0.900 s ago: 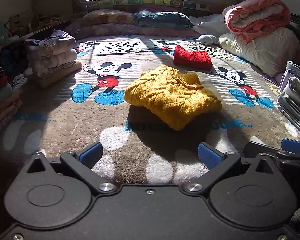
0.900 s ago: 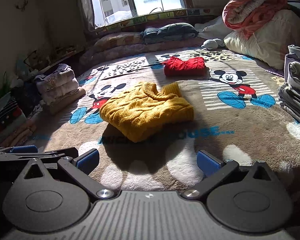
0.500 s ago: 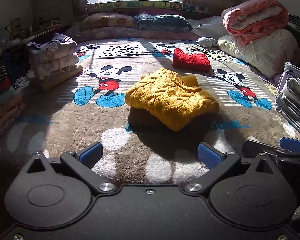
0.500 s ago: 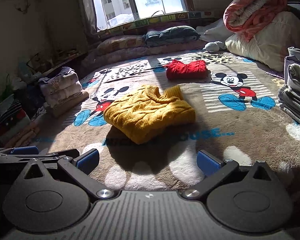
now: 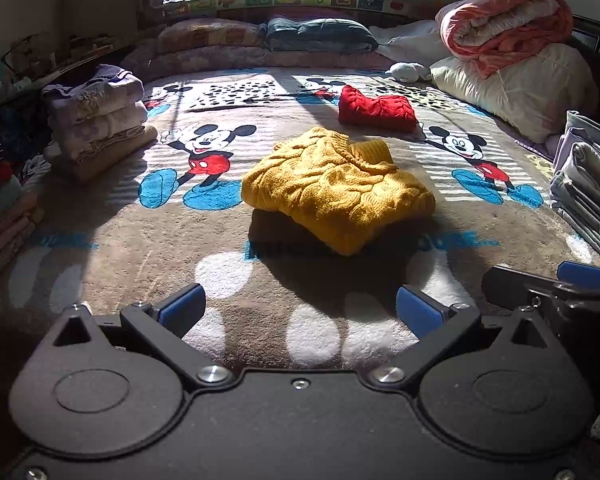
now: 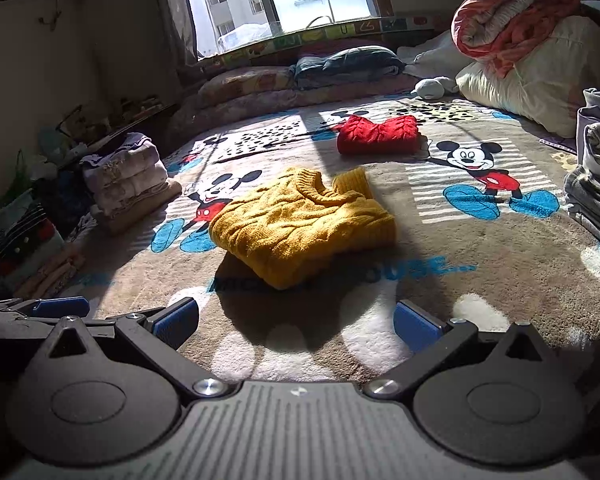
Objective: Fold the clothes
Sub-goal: 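Move both grippers toward the folded yellow sweater, then grasp the yellow sweater's edge with the right gripper while the left gripper grasps beside it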
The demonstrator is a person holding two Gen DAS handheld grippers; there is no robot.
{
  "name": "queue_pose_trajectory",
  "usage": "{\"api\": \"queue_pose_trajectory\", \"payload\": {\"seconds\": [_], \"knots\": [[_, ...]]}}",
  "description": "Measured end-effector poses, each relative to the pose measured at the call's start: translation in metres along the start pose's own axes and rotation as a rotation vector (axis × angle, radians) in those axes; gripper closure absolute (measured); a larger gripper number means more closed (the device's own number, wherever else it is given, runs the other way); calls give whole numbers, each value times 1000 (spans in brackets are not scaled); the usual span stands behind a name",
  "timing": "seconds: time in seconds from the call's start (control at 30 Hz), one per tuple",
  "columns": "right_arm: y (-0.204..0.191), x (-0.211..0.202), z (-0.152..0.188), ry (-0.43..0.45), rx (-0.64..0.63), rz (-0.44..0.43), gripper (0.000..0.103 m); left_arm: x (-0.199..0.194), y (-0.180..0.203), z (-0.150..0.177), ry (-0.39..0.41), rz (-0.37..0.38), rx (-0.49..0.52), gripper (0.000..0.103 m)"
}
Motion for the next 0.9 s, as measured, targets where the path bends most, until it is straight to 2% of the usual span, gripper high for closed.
{"api": "queue_pose_trajectory", "payload": {"seconds": [0.17, 0.27, 0.47, 0.6, 0.67, 0.9], "knots": [[12, 15, -7, -4, 12, -28, 0, 23, -1, -11, -60, 15, 45, 0], [21, 29, -16, 3, 11, -52, 0, 39, -3, -25, -44, 31, 95, 0], [44, 63, -40, -8, 15, -55, 0, 70, -16, -60, -37, 74, 122, 0], [56, 87, -56, -9, -10, -66, 0, 94, -20, -87, -46, 57, 208, 0], [65, 99, -64, -27, 7, -93, 0, 106, -22, -99, -80, 51, 228, 0], [84, 138, -96, -103, 35, -86, 0, 150, -27, -143, -156, 103, 227, 0]]}}
Point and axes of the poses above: each gripper's, at about its wrist camera, not at the fingertips, and x roughly the way its jaws point, y to its right, z to its underside, the point moved 3 cm from there along x, roughly the way its jaws point, and after that the axes turned 12 degrees about -y, right-handed, at the moved point
